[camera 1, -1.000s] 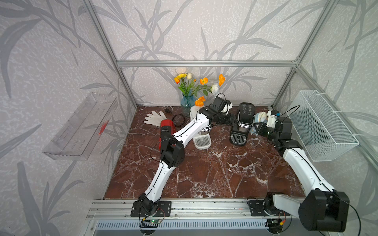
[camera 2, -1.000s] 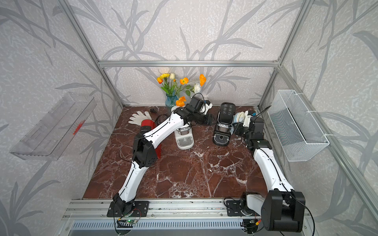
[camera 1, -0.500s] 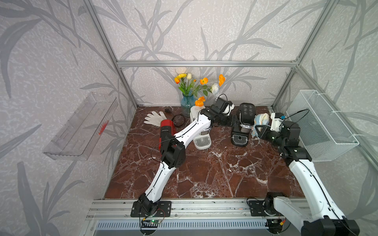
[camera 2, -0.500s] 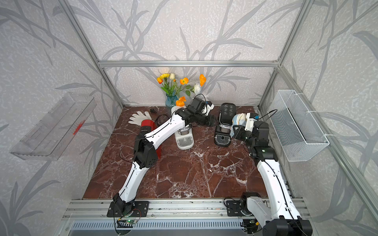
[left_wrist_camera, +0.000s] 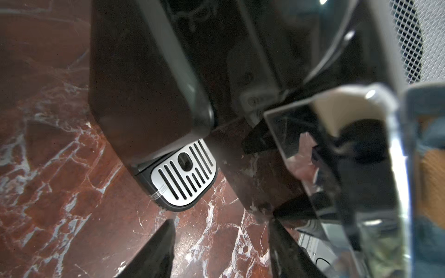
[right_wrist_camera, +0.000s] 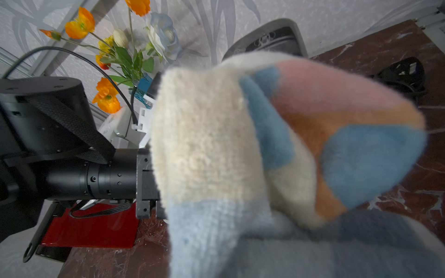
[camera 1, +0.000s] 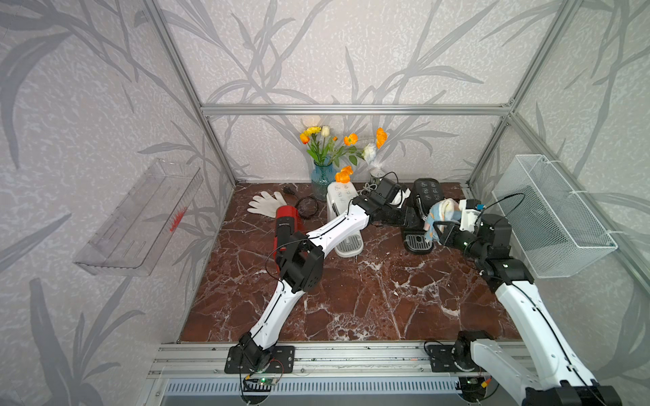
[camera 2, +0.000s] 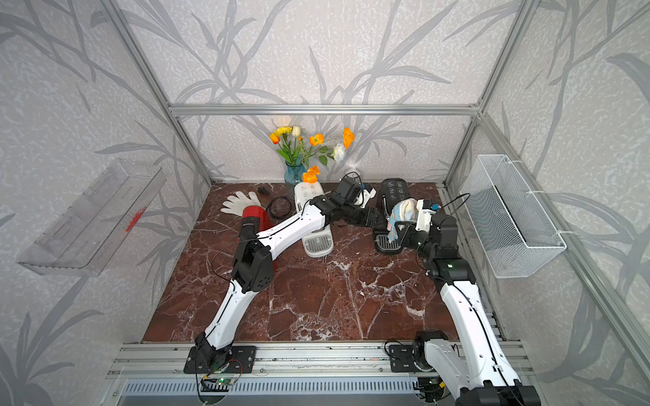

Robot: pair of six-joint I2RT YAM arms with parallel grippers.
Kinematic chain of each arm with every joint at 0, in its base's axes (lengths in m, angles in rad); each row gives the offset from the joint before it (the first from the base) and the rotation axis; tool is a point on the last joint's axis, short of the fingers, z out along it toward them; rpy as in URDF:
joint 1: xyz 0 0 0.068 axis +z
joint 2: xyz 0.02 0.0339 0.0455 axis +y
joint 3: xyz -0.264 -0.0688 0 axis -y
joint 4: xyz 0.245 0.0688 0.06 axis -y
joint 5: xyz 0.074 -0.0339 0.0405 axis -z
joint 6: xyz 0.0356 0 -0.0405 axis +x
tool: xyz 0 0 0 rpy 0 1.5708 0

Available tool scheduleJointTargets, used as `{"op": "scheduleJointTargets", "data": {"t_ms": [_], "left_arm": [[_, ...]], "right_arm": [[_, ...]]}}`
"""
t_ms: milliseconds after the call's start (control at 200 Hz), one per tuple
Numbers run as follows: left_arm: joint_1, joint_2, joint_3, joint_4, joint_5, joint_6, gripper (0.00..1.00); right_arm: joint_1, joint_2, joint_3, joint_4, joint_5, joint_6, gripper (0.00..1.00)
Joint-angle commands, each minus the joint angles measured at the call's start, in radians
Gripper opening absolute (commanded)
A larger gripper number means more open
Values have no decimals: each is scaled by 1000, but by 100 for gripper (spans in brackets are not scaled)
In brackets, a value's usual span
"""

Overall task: Wipe the surface of a coffee machine
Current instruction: Wipe the dirt from the surface of the coffee machine.

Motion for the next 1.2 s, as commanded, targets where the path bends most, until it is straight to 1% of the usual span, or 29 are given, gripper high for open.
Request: {"op": "scheduleJointTargets", "data": {"t_ms": [0,100,270,330,425,490,650,760,890,1025,1120,1195], "left_arm": [[-31,-21,-39,100,27,-3,60],[-34,-20,-72,136,21,-9,60],[-34,-10,-88,221,24,-25,61],[-34,12,-81,255,29,-52,61],[-39,41,-88,318,70,-112,60],[-45,37,-115,342,80,-117,60],[-42,-40,-221,344,16,-52,60],[-42,-116,-333,402,-23,-34,60],[-39,-212,-475,461,-56,-7,60],[-32,-340,-646,541,-136,21,60],[-29,-371,-696,570,-162,28,61],[-19,-367,-706,584,-128,7,60]], "right_arm": [[6,4,-46,57,63,-40,0],[6,8,-69,97,107,-46,0],[6,22,-53,83,171,-85,0],[6,20,-53,77,191,-98,0],[6,-2,-64,80,191,-91,0],[6,-22,-68,65,205,-95,0],[6,-67,-80,16,246,-140,0],[6,-94,-91,2,235,-137,0],[8,-133,-95,-16,263,-160,0],[13,-197,-64,-47,236,-170,0],[46,-234,-65,-40,272,-189,0],[80,-230,-53,-46,293,-203,0]]}}
